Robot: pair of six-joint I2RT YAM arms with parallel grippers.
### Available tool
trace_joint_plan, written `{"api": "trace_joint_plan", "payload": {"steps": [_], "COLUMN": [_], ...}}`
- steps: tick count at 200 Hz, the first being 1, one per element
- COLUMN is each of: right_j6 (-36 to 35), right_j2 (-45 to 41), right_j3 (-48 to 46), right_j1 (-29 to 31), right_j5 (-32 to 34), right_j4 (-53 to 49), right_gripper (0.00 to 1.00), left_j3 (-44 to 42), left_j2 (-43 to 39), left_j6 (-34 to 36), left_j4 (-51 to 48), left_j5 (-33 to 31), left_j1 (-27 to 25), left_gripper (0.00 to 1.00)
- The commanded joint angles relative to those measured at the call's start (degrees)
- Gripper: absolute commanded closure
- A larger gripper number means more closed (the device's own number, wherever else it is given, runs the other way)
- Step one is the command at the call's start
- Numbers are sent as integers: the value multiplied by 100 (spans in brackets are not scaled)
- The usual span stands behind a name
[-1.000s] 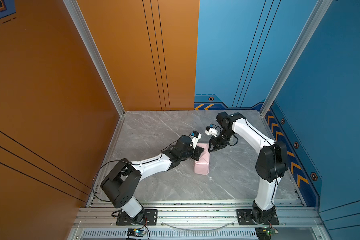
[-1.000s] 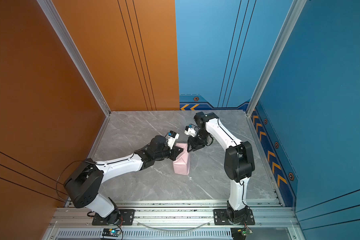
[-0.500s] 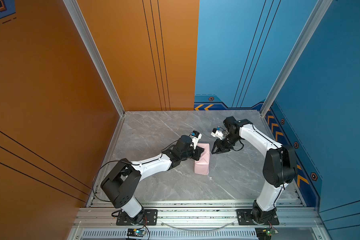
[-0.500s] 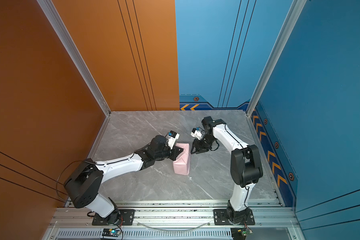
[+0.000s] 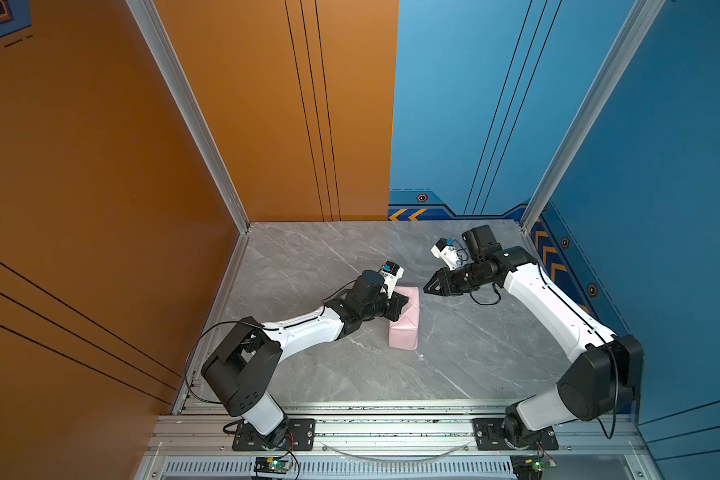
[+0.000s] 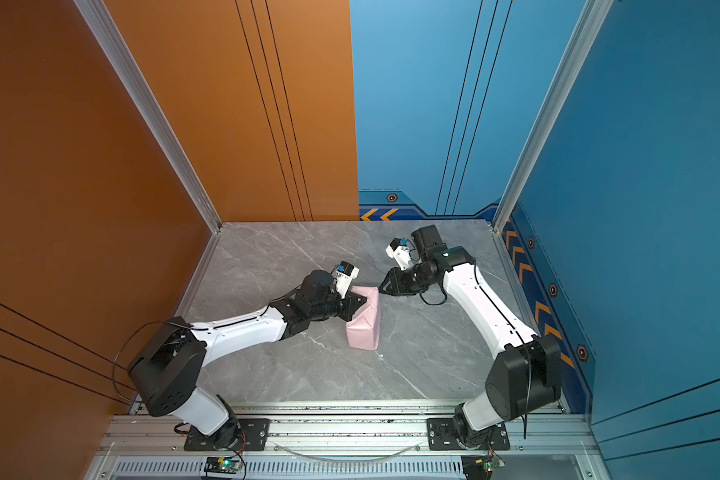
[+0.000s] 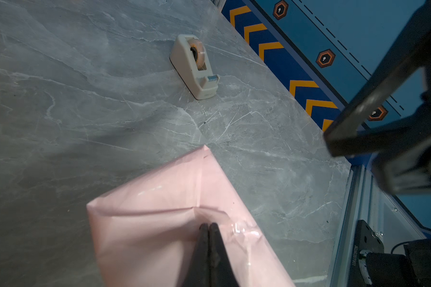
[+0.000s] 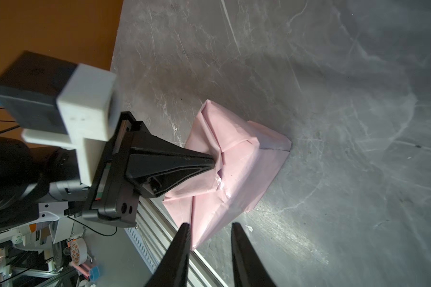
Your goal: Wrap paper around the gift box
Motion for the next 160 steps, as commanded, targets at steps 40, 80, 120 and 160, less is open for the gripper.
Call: {"api": "trace_joint_plan", "payload": {"steps": [40,80,120,160], "right_j6": [841,1029,1082,1160], "right_j2": [331,604,802,789], "right_j3": [-360,-445,-443,-455], "right_j1": [374,460,545,572], "right_j5": [4,73,221,476], "right_j4": [473,590,586,494], "right_gripper": [67,67,68,67], "left_j3": [-127,-121,-130,-120], "left_j2": [245,245,241,245], "left_j6": [103,107,112,127], "left_j4": [-1033,-1050,-1063,-1093], "left_j5": [-311,-311,-326,-326], "left_j1": [-34,-49,-50,-53], "left_gripper": [100,100,100,100]}}
